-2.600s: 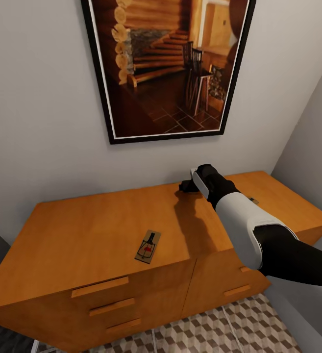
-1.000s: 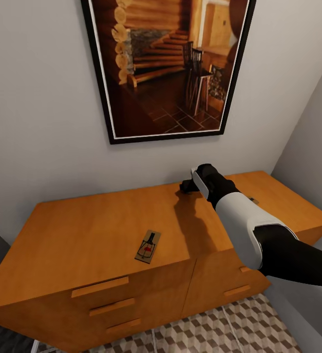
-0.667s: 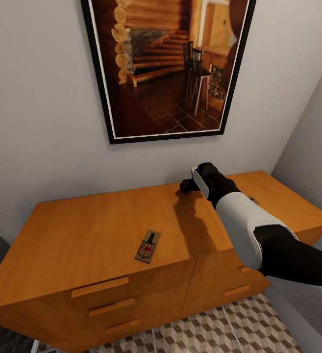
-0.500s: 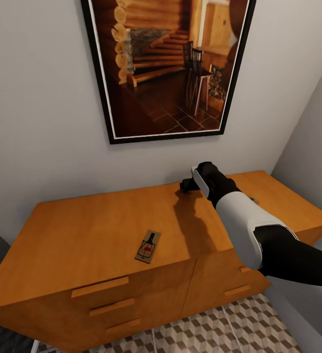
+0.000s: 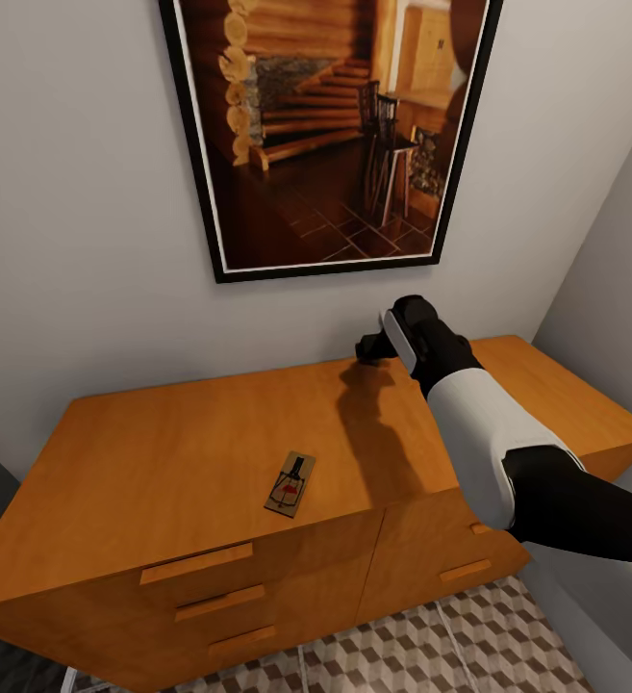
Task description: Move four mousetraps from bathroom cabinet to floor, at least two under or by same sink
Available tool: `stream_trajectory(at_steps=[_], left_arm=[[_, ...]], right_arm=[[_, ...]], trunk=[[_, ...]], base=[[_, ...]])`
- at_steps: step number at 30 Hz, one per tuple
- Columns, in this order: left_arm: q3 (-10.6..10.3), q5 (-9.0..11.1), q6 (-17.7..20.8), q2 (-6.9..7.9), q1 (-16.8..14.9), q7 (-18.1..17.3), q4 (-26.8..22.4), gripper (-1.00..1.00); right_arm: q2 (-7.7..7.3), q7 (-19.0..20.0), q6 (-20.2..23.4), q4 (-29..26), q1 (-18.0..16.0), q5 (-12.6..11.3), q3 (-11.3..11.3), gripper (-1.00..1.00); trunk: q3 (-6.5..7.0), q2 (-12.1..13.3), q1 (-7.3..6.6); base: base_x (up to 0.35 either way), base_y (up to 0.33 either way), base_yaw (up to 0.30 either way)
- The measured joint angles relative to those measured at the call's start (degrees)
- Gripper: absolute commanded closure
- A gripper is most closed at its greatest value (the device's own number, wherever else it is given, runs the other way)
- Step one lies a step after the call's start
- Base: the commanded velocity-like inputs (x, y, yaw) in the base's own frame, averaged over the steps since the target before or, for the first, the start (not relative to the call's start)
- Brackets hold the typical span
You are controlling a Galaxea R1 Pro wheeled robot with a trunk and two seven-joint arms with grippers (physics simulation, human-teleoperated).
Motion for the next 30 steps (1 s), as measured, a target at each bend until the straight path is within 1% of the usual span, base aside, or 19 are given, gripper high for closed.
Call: stream_trajectory(at_steps=[10,13,15,30], left_arm=[[0.0,0.0,0.1,0.02,0.0,0.0,0.0,1.00],[0.0,0.0,0.0,0.00,0.0,0.0,0.0,1.00],[0.0,0.0,0.1,0.00,0.0,0.0,0.0,1.00],[0.0,0.0,0.1,0.01,0.1,0.0,0.0,1.00]], right_arm=[[0.00,0.0,0.9,-1.1,0.0,-0.1,0.0,1.00],[0.00,0.0,-0.4,-1.1,0.0,0.0,0.0,1.00],[0.00,-0.1,-3.1,-1.2,0.0,0.5,0.0,1.00],[0.00,-0.1,-3.1,-1.2,0.0,0.5,0.1,1.00]], trunk=[[0.00,0.0,0.00],[0.00,0.0,0.01],[0.01,0.0,0.02],[0.01,0.0,0.04]], base=[[-0.003,0.000,0.000],[-0.116,0.000,0.000],[-0.249,0.000,0.000],[-0.324,0.000,0.000]])
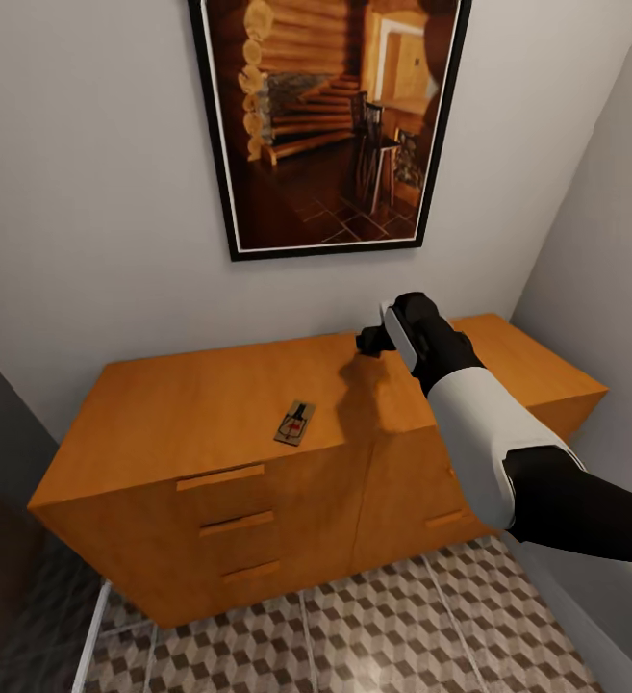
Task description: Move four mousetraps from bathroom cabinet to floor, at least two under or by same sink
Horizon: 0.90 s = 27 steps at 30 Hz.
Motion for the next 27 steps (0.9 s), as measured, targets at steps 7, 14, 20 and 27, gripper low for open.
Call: stream_trajectory(at_steps=[7,14,20,27], left_arm=[[0.0,0.0,0.0,0.00,0.0,0.0,0.0,1.00],[0.0,0.0,0.0,-0.01,0.0,0.0,0.0,1.00],[0.0,0.0,0.0,0.00,0.0,0.0,0.0,1.00],[0.0,0.0,0.0,0.00,0.0,0.0,0.0,1.00]], right_arm=[[0.00,0.0,0.0,0.1,0.0,0.0,0.1,1.00],[0.00,0.0,0.0,0.1,0.0,0.0,0.1,1.00],[0.00,0.0,0.0,0.1,0.0,0.0,0.1,1.00],[0.00,0.0,-0.1,0.1,0.0,0.1,0.1,1.00]], trunk=[[0.00,0.0,0.00],[0.00,0.0,0.00],[0.00,0.0,0.00],[0.00,0.0,0.00]], base=[[-0.333,0.000,0.000],[-0.331,0.000,0.000],[-0.331,0.000,0.000],[-0.331,0.000,0.000]])
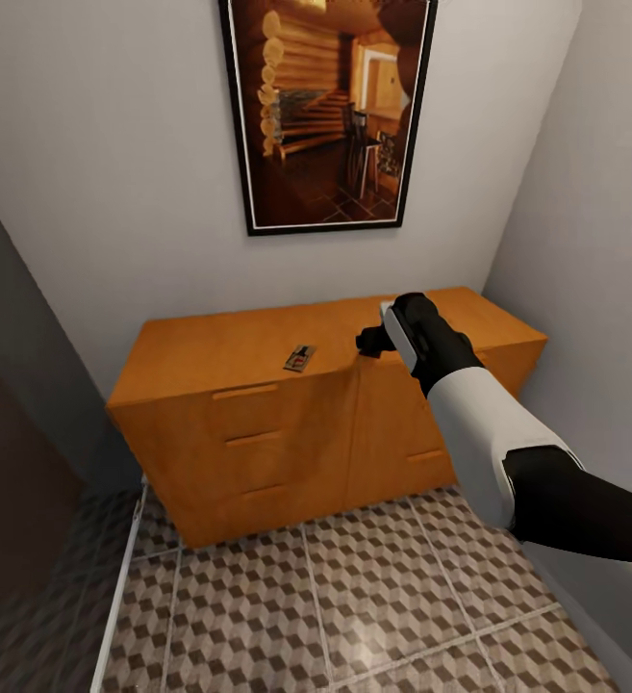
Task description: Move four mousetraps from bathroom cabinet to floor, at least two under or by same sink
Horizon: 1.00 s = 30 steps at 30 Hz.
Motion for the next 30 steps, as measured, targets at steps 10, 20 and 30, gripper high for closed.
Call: stream_trajectory(at_steps=[10,20,30], left_arm=[[0.0,0.0,0.0,-0.01,0.0,0.0,0.0,1.00],[0.0,0.0,0.0,0.01,0.1,0.0,0.0,1.00],[0.0,0.0,0.0,0.00,0.1,0.0,0.0,1.00]], right_arm=[[0.00,0.1,0.0,0.1,0.0,0.0,0.0,1.00],[0.00,0.1,-0.1,0.5,0.0,0.0,0.1,1.00],[0.00,0.2,-0.3,1.3,0.0,0.1,0.1,1.00]], trunk=[[0.00,0.0,0.00],[0.00,0.0,0.00],[0.00,0.0,-0.03]], base=[[-0.325,0.000,0.000],[-0.302,0.000,0.000],[-0.154,0.000,0.000]])
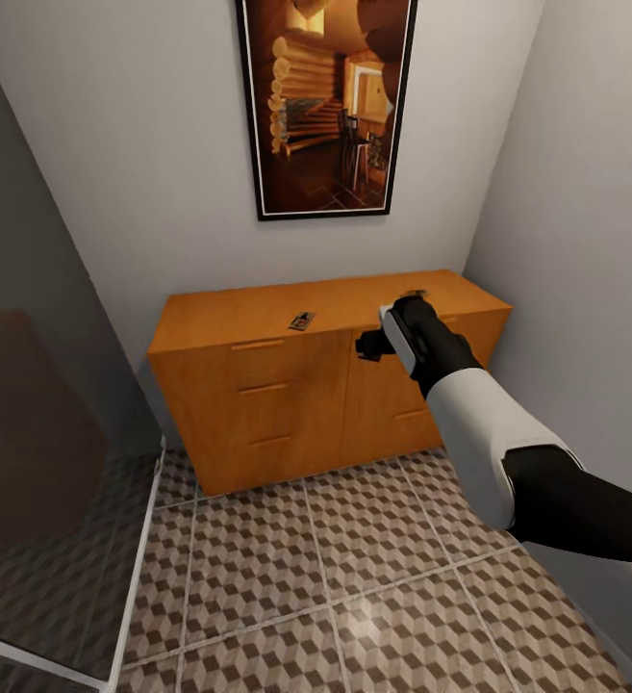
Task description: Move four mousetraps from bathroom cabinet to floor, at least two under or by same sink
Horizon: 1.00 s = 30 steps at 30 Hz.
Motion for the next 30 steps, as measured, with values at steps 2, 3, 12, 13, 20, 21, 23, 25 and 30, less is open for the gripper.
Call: stream_trajectory(at_steps=[2,3,12,13,20,21,23,25,30], left_arm=[[0.0,0.0,0.0,0.04,0.0,0.0,0.0,1.00],[0.0,0.0,0.0,0.04,0.0,0.0,0.0,1.00],[0.0,0.0,0.0,0.03,0.0,0.0,0.0,1.00],[0.0,0.0,0.0,0.02,0.0,0.0,0.0,1.00],[0.0,0.0,0.0,0.01,0.0,0.0,0.0,1.00],[0.0,0.0,0.0,0.00,0.0,0.0,0.0,1.00],[0.0,0.0,0.0,0.02,0.0,0.0,0.0,1.00],[0.0,0.0,0.0,0.02,0.0,0.0,0.0,1.00],[0.0,0.0,0.0,0.02,0.0,0.0,0.0,1.00]], right_arm=[[0.00,0.0,-0.1,0.7,0.0,0.0,0.0,1.00],[0.00,0.0,-0.3,1.6,0.0,0.0,-0.1,1.00],[-0.01,0.1,-13.4,18.3,0.0,0.0,-0.1,1.00],[-0.01,0.2,-14.8,19.9,0.0,0.1,-0.1,1.00],[-0.02,0.3,-28.5,29.5,5.6,0.2,-0.2,1.00],[-0.02,0.3,-29.2,29.7,7.4,0.2,-0.2,1.00],[-0.02,0.4,-30.6,29.8,9.3,0.3,-0.1,1.00],[-0.19,0.5,-32.8,29.9,10.5,0.3,0.0,1.00],[-1.58,0.6,-38.2,30.0,15.6,0.3,0.0,1.00]], trunk=[[0.00,0.0,0.00],[0.00,0.0,0.00],[-0.01,0.0,0.00],[0.00,0.0,-0.01],[-0.01,0.0,0.00],[-0.02,0.0,0.00],[-0.01,0.0,0.00],[0.00,0.0,-0.01],[-0.01,0.0,-0.01]], base=[[-0.019,0.000,0.000],[-0.009,0.000,0.000],[-0.002,0.000,0.000],[0.000,0.000,0.000],[0.000,0.000,0.000],[0.000,0.000,0.000],[0.000,0.000,0.000],[0.000,0.000,0.000],[0.000,0.000,0.000]])
